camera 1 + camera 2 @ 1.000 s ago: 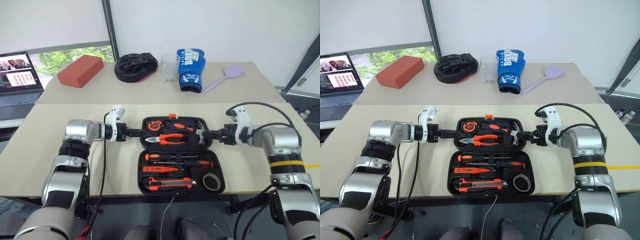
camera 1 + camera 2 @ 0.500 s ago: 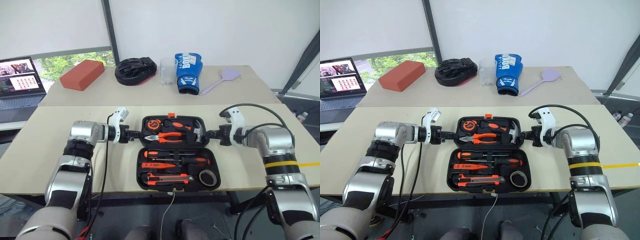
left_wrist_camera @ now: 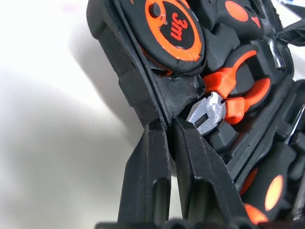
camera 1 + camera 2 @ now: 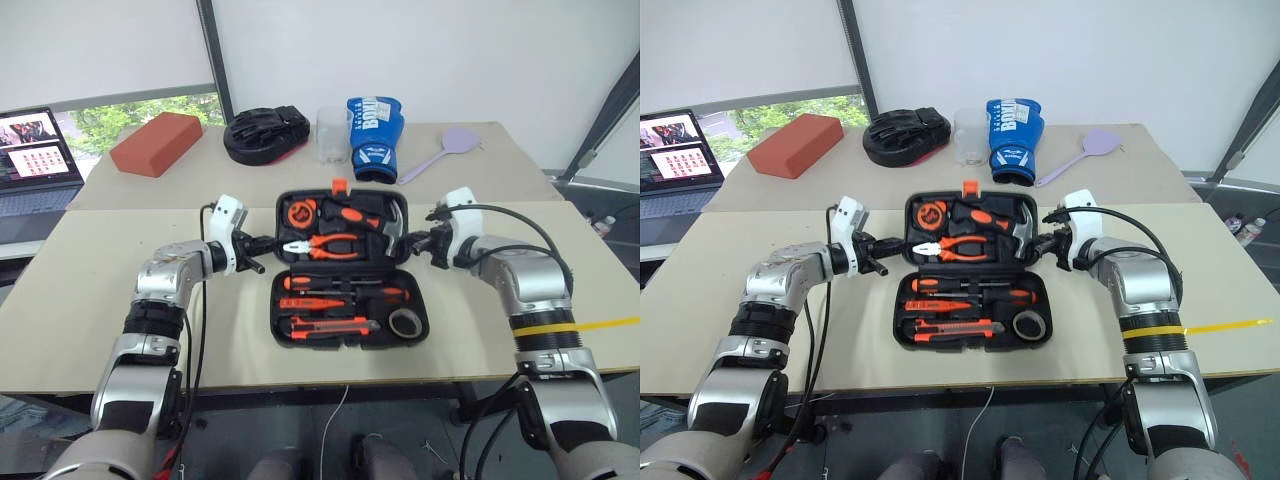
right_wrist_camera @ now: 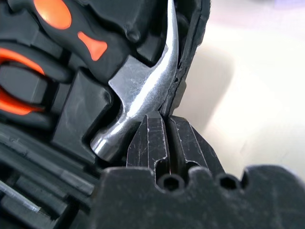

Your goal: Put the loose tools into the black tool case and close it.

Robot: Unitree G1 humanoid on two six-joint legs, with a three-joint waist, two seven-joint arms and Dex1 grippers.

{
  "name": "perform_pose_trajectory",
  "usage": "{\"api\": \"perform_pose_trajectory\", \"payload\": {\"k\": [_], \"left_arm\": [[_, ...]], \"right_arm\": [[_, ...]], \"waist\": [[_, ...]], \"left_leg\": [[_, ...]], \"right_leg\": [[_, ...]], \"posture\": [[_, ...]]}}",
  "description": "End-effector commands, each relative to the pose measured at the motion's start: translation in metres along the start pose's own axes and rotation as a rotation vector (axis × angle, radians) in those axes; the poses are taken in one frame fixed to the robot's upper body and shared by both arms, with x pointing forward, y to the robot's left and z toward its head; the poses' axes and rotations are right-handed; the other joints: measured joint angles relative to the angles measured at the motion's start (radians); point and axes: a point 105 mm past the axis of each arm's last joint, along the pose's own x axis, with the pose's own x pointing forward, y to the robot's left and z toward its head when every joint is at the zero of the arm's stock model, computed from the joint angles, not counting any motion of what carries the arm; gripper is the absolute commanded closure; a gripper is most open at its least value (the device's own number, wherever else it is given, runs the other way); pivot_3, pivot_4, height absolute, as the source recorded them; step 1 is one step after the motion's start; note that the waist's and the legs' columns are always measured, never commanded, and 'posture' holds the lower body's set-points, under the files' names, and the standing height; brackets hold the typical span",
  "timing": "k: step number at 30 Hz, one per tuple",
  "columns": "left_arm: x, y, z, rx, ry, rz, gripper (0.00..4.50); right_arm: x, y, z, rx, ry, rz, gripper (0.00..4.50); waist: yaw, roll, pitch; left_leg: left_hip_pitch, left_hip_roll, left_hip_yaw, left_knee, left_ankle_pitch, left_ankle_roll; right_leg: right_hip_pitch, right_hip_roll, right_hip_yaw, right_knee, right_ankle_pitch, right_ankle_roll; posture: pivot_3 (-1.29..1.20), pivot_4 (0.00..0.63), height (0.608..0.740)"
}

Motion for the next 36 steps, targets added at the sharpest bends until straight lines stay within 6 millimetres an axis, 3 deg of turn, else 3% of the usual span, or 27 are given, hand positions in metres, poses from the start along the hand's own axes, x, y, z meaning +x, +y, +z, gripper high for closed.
{"api": "perform_pose_trajectory", "payload": {"k": [1, 7, 11, 14, 17, 20, 23, 25, 28, 29, 31, 33, 36], "left_arm": [[-0.004, -0.013, 0.035, 0.247, -0.140, -0.032, 4.47], [-0.009, -0.020, 0.011, 0.489, -0.122, -0.005, 4.47], [-0.021, -0.022, -0.002, 0.621, -0.158, 0.088, 4.47], [-0.034, -0.017, 0.000, 0.541, -0.193, 0.157, 4.47], [-0.059, -0.013, 0.009, 0.353, -0.200, 0.178, 3.59], [-0.092, -0.024, 0.006, 0.152, -0.093, 0.033, 2.39], [-0.126, -0.031, -0.005, 0.012, 0.085, -0.105, 2.39], [-0.133, -0.021, -0.011, 0.028, 0.162, -0.104, 2.39], [-0.119, 0.000, -0.016, 0.169, 0.233, -0.102, 2.39], [-0.109, 0.006, -0.014, 0.205, 0.231, -0.097, 2.89], [-0.078, 0.016, -0.006, 0.302, 0.216, -0.083, 3.47], [-0.054, 0.019, 0.000, 0.364, 0.201, -0.093, 4.36], [-0.018, 0.019, 0.010, 0.434, 0.167, -0.101, 4.47]], "right_arm": [[-0.008, 0.008, 0.037, -0.159, -0.194, -0.013, 4.50], [-0.015, 0.014, 0.018, -0.350, -0.255, -0.046, 4.50], [-0.037, 0.024, -0.010, -0.587, -0.345, -0.098, 4.50], [-0.053, 0.027, -0.018, -0.569, -0.365, -0.083, 4.50], [-0.076, 0.027, -0.017, -0.534, -0.324, 0.003, 3.57], [-0.110, 0.034, -0.041, -0.438, -0.120, 0.240, 2.44], [-0.148, 0.048, -0.061, -0.370, 0.050, 0.469, 2.44], [-0.159, 0.054, -0.069, -0.354, 0.112, 0.530, 2.44], [-0.160, 0.066, -0.078, -0.351, 0.151, 0.576, 2.44], [-0.158, 0.071, -0.078, -0.354, 0.146, 0.596, 2.94], [-0.153, 0.084, -0.078, -0.367, 0.138, 0.633, 3.50], [-0.149, 0.093, -0.079, -0.394, 0.141, 0.666, 4.27], [-0.140, 0.105, -0.082, -0.439, 0.146, 0.702, 4.45]], "waist": [[-0.003, 0.000, 0.000], [-0.010, 0.000, 0.000], [-0.006, 0.000, 0.000], [-0.007, 0.000, 0.000], [-0.010, 0.000, 0.000], [-0.013, 0.000, 0.001], [-0.012, 0.000, 0.000], [-0.007, 0.001, 0.000], [0.012, 0.001, 0.000], [0.020, 0.000, 0.001], [0.041, -0.001, 0.001], [0.054, -0.003, 0.001], [0.060, -0.003, 0.001]], "left_leg": [[0.000, 0.000, 0.000, 0.000, 0.000, 0.000], [0.001, -0.002, 0.000, -0.003, 0.000, 0.000], [0.011, -0.001, -0.001, -0.005, -0.004, -0.007], [0.024, -0.001, 0.000, -0.011, -0.004, -0.008], [0.026, 0.000, 0.001, -0.011, -0.004, -0.009], [0.025, 0.002, 0.001, -0.011, -0.004, -0.008], [0.025, 0.006, 0.000, -0.013, -0.003, -0.005], [0.027, 0.007, -0.001, -0.014, -0.002, -0.001], [0.031, 0.006, 0.000, -0.014, -0.007, -0.006], [0.031, 0.006, 0.000, -0.013, -0.007, -0.007], [0.031, 0.006, -0.001, -0.011, -0.006, -0.007], [0.029, 0.005, -0.001, -0.009, -0.007, -0.007], [0.021, 0.004, -0.001, -0.001, -0.006, -0.003]], "right_leg": [[-0.001, 0.000, -0.001, 0.000, 0.000, 0.000], [0.000, 0.000, -0.008, -0.003, 0.000, 0.000], [0.012, 0.001, -0.010, -0.013, 0.000, 0.000], [0.023, 0.001, -0.007, -0.017, -0.001, 0.000], [0.024, 0.002, 0.001, -0.017, -0.001, 0.001], [0.023, 0.003, 0.001, -0.016, -0.001, 0.001], [0.023, 0.006, 0.001, -0.016, -0.003, -0.004], [0.025, 0.007, 0.001, -0.017, -0.004, -0.004], [0.030, 0.005, 0.001, -0.017, -0.005, -0.002], [0.031, 0.005, 0.001, -0.017, -0.007, 0.003], [0.032, 0.003, 0.000, -0.017, -0.007, 0.006], [0.033, 0.002, -0.001, -0.017, -0.004, 0.003], [0.026, 0.002, -0.001, -0.016, 0.000, 0.001]], "posture": [[0.00, 0.150, 0.740], [0.00, 0.150, 0.740], [0.00, 0.150, 0.740], [0.00, 0.150, 0.740], [0.00, 0.150, 0.740], [0.00, 0.150, 0.740], [0.00, 0.150, 0.740], [0.00, 0.150, 0.740], [0.00, 0.150, 0.740], [0.00, 0.150, 0.740], [0.00, 0.150, 0.740], [0.00, 0.150, 0.740], [0.00, 0.150, 0.740]]}}
